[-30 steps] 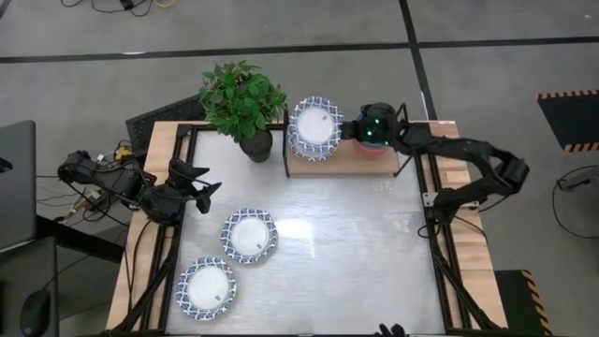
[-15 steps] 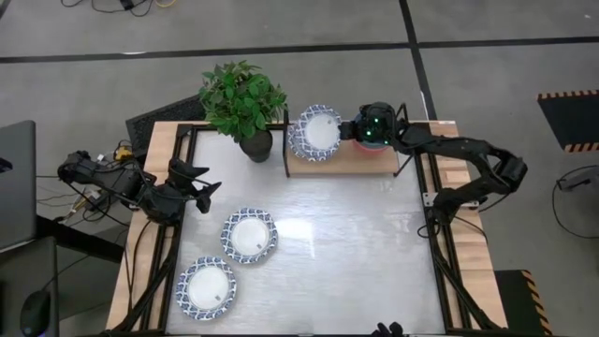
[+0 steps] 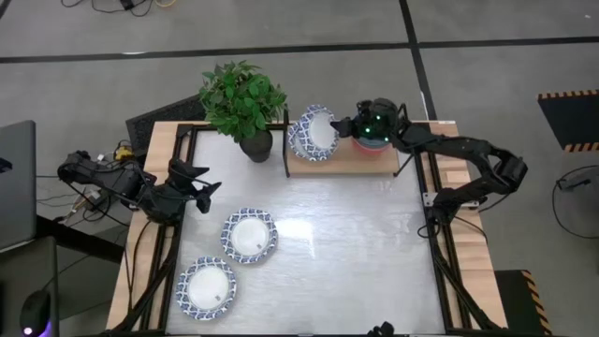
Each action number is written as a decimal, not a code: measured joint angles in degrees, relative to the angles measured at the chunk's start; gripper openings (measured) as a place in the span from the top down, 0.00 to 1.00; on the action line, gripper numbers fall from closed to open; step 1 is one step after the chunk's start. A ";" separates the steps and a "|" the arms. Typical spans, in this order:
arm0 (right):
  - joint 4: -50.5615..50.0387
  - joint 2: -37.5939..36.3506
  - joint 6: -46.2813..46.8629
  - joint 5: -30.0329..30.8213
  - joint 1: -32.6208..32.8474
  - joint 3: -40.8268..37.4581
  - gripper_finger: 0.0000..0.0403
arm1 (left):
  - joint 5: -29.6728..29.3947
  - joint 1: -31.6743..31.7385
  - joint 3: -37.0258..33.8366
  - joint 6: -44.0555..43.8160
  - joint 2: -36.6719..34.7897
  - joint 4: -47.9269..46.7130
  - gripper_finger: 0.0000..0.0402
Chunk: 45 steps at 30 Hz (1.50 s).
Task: Place and stack bowls onto a shelf
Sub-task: Stack the white bowl on top of the white bowl on the shelf
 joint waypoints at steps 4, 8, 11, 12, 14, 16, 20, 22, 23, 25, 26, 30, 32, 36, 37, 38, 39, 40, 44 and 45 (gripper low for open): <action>-6.49 -0.02 -3.32 0.92 1.26 4.30 0.61 | 0.02 -0.01 0.00 0.02 0.02 -0.02 0.27; -21.35 -0.02 -9.73 9.14 2.85 10.16 0.68 | 0.02 -0.02 0.00 0.02 0.02 0.00 0.27; -31.77 -0.02 -14.76 18.10 4.60 14.56 0.74 | 0.02 -0.02 0.00 0.02 0.01 -0.02 0.27; -34.01 -0.02 -16.12 20.64 5.28 15.67 0.77 | 0.03 -0.02 0.00 0.02 0.02 -0.02 0.27; -36.74 -0.02 -17.59 23.41 6.53 17.33 0.82 | 0.02 -0.02 0.00 0.02 0.00 0.00 0.27; -37.62 0.05 -18.41 23.80 7.71 18.25 0.89 | 0.02 -0.02 0.00 0.02 0.02 0.00 0.27; -37.54 1.97 -20.94 24.48 8.93 18.65 0.96 | 0.00 -0.01 0.00 -0.24 0.01 0.00 0.27; -37.52 3.95 -21.05 26.41 8.60 18.64 0.95 | 0.00 -0.02 0.00 -0.29 0.00 0.00 0.27; -37.42 5.03 -21.09 27.26 8.22 18.64 0.94 | 0.02 0.00 0.00 -0.37 0.02 0.00 0.27; -36.92 7.15 -21.38 27.56 7.06 18.64 0.94 | 0.01 -0.01 0.00 -0.72 0.02 0.00 0.27; -36.18 8.28 -21.87 27.62 6.55 18.64 0.94 | 0.01 -0.02 0.00 -0.89 0.00 0.00 0.27; -34.21 11.43 -23.06 27.66 5.29 18.62 0.95 | 0.00 -0.01 0.00 -0.93 0.00 -0.02 0.27; -34.10 12.50 -23.21 27.60 4.74 19.27 0.95 | 0.00 -0.02 0.00 -0.92 0.02 0.00 0.27; -35.42 14.43 -24.11 27.26 4.59 21.55 0.94 | -0.56 -0.01 0.00 -0.94 0.02 -0.02 0.27; -36.25 14.69 -24.19 27.28 4.59 22.09 0.94 | -0.89 -0.02 0.00 -0.96 0.02 0.00 0.27; -36.72 15.11 -24.53 27.28 4.61 22.75 0.94 | -1.13 -0.01 0.00 -0.97 0.00 -0.02 0.27; -36.69 15.55 -24.80 27.24 4.65 23.46 0.94 | -1.26 -0.01 0.00 -0.98 0.01 0.00 0.27; -37.19 15.98 -25.07 27.23 4.71 23.91 0.95 | -1.34 -0.01 0.00 -0.98 0.02 -0.02 0.27; -39.79 17.09 -25.57 26.78 4.89 25.35 0.94 | -1.31 -0.02 0.00 -1.02 0.02 0.00 0.27; -40.49 17.09 -25.62 26.54 4.89 25.51 0.94 | -1.26 -0.01 0.00 -1.04 0.01 0.00 0.27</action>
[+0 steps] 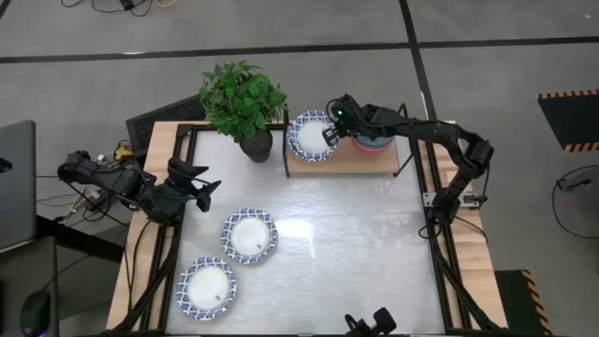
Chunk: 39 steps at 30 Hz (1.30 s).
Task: Place and stack bowls onto a shelf
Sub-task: Stack the white bowl on top of the white bowl on the shelf
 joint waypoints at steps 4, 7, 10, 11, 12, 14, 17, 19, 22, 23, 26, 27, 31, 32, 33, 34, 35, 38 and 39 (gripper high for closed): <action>-0.26 -0.02 -0.37 -0.39 -0.01 0.02 0.94 | 0.10 -0.01 0.00 -0.02 0.01 0.00 0.27; 0.09 -0.19 -0.56 -1.72 0.15 0.02 0.94 | 0.08 -0.01 0.00 -0.01 -0.01 0.02 0.27; 0.15 -0.22 -1.84 -1.21 0.35 0.06 0.94 | 0.04 0.00 0.00 -0.02 -0.01 0.01 0.27; -0.06 -0.22 -1.89 -0.04 0.48 0.34 0.94 | 0.02 0.00 0.00 -0.01 -0.01 0.00 0.27; 0.13 -0.22 -2.12 0.89 0.68 0.81 0.94 | 0.00 0.01 0.00 -0.01 0.01 -0.01 0.27; 1.07 -0.22 -3.39 2.41 0.96 2.09 0.94 | -0.04 -0.01 0.00 -0.01 -0.01 0.00 0.27; 1.63 0.62 -4.88 5.06 0.89 4.20 0.94 | -0.07 0.00 0.00 -0.01 0.00 0.00 0.27; 1.53 1.69 -5.03 5.16 0.24 5.29 0.94 | -0.05 -0.01 0.00 -0.01 0.01 0.00 0.27; 1.52 3.43 -5.03 5.00 -0.27 6.09 0.94 | -0.08 -0.01 0.00 -0.01 -0.01 0.00 0.27; 1.26 3.99 -5.03 5.02 -0.41 6.11 0.94 | -0.08 0.00 0.00 -0.01 0.01 -0.01 0.27; -0.99 6.03 -5.03 4.77 -0.83 6.07 0.94 | -0.05 -0.01 0.00 -0.01 -0.01 -0.02 0.27; -1.70 6.63 -5.03 4.49 -0.84 6.07 0.94 | -0.08 -0.01 0.00 -0.01 -0.01 -0.02 0.27; -2.51 7.39 -5.52 3.58 -0.83 6.07 0.94 | -0.06 0.00 0.00 0.14 0.00 -0.02 0.27; -2.56 7.28 -5.71 3.55 -0.60 6.07 0.94 | -0.08 0.01 0.00 0.14 0.00 -0.04 0.27; -2.55 6.99 -5.72 3.55 -0.40 6.07 0.94 | -0.05 0.00 0.00 0.14 0.00 -0.02 0.27; -2.59 6.55 -5.75 3.55 -0.24 6.07 0.94 | -0.05 -0.01 0.00 0.11 -0.01 -0.04 0.27; -2.60 5.97 -5.76 3.55 -0.08 6.06 0.94 | -0.05 -0.01 0.00 0.10 0.00 -0.02 0.27; -3.78 3.52 -6.06 3.49 0.91 6.85 0.94 | -0.05 -0.01 0.00 0.10 0.01 -0.02 0.27; -4.36 2.50 -6.31 3.45 1.47 7.25 0.94 | -0.05 0.00 0.00 0.07 0.01 -0.02 0.27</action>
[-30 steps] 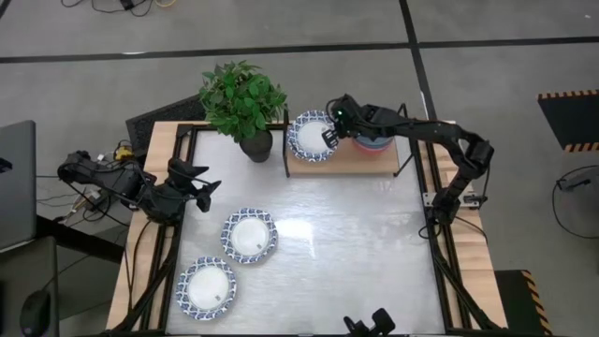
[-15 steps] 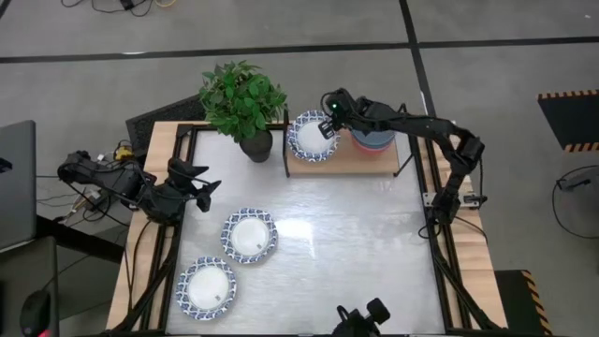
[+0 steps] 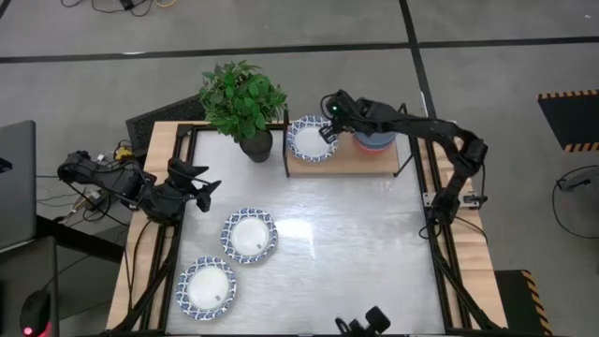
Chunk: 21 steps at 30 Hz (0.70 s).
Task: Place and stack bowls onto a shelf
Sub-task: Stack the white bowl on top of the white bowl on the shelf
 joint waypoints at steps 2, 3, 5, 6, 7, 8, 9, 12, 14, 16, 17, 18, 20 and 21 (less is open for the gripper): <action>-0.90 -2.22 -0.07 -0.44 1.78 0.68 0.93 | 0.05 -0.01 0.00 -0.01 -0.02 0.00 0.27; -0.97 -3.51 -0.11 -1.63 2.75 0.97 0.92 | 0.20 0.00 0.00 -0.01 -0.01 -0.02 0.27; -1.48 -5.95 -0.16 -6.05 4.94 1.11 0.91 | 0.61 -0.02 0.00 -0.02 -0.02 0.00 0.27; -1.46 -6.91 -0.24 -8.81 6.13 1.16 0.90 | 1.11 -0.02 0.00 -0.02 -0.02 0.00 0.27; -1.47 -7.80 -0.29 -11.63 7.27 1.18 0.90 | 1.82 -0.01 0.00 0.02 0.00 -0.03 0.27; -1.78 -8.55 -0.80 -14.48 8.49 1.18 0.89 | 2.54 -0.02 0.00 0.16 -0.01 -0.02 0.27; -1.89 -9.16 -1.78 -17.14 9.93 1.18 0.88 | 3.47 0.00 0.00 0.49 -0.02 -0.03 0.27; -1.90 -10.33 -5.30 -22.06 14.83 1.18 0.86 | 5.93 -0.02 0.00 1.03 0.00 -0.04 0.27; -1.82 -10.12 -7.77 -23.30 19.07 1.18 0.83 | 6.45 -0.02 0.00 1.03 0.00 -0.04 0.27; -1.28 -8.75 -10.49 -23.45 23.48 1.18 0.79 | 6.39 -0.02 0.00 1.01 0.00 -0.04 0.27; -0.41 -7.58 -11.90 -23.43 25.66 1.18 0.77 | 6.34 -0.02 0.00 1.01 -0.01 -0.02 0.27; 0.73 -6.01 -13.35 -23.38 27.86 1.18 0.75 | 6.19 0.00 0.00 1.01 -0.01 -0.03 0.27; 3.73 -2.53 -17.09 -22.51 31.93 1.17 0.70 | 5.82 0.00 0.00 1.01 -0.01 -0.02 0.27; 5.53 -0.64 -19.65 -22.19 33.69 1.16 0.67 | 5.75 -0.02 0.00 1.01 -0.02 -0.02 0.27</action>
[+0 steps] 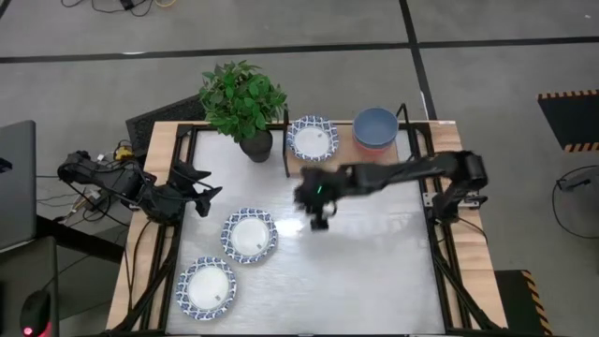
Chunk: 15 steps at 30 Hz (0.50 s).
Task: Place and stack bowls onto a shelf
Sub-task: Stack the white bowl on top of the white bowl on the shelf
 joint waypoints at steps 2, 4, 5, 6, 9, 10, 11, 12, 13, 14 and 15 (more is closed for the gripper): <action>4.19 3.58 -5.80 1.80 2.91 0.00 0.62 | -0.04 0.00 0.00 0.00 0.02 0.00 0.27; 8.66 7.03 -11.31 5.04 4.95 -0.02 0.56 | -0.03 0.02 0.00 0.00 0.01 0.01 0.27; 11.14 8.64 -14.12 7.18 5.74 -0.02 0.54 | -0.03 0.00 0.00 0.00 0.01 0.00 0.27; 13.12 10.04 -16.59 9.01 6.36 -0.02 0.51 | -0.02 0.01 0.00 -0.01 0.02 0.00 0.27; 17.60 13.48 -24.32 11.49 7.29 0.00 0.44 | 0.17 0.01 0.00 -0.33 0.00 0.01 0.27; 17.71 14.24 -26.86 11.51 7.49 0.00 0.42 | 0.20 0.01 0.00 -0.36 0.02 0.00 0.27; 17.70 15.01 -29.33 11.52 7.64 0.00 0.41 | 0.22 0.02 0.00 -0.50 0.00 -0.02 0.27; 17.67 15.76 -31.47 11.52 7.81 0.02 0.40 | 0.22 0.00 0.00 -0.52 0.00 0.00 0.27; 17.09 16.27 -33.21 11.54 7.99 0.02 0.40 | 0.22 0.00 0.00 -0.52 0.02 0.00 0.27; 16.35 16.80 -34.58 11.54 8.17 0.00 0.40 | 0.21 0.02 0.00 -0.52 0.02 0.00 0.27; 16.04 16.99 -35.69 11.56 8.34 -0.08 0.40 | 0.22 0.00 0.00 -0.52 0.00 0.00 0.27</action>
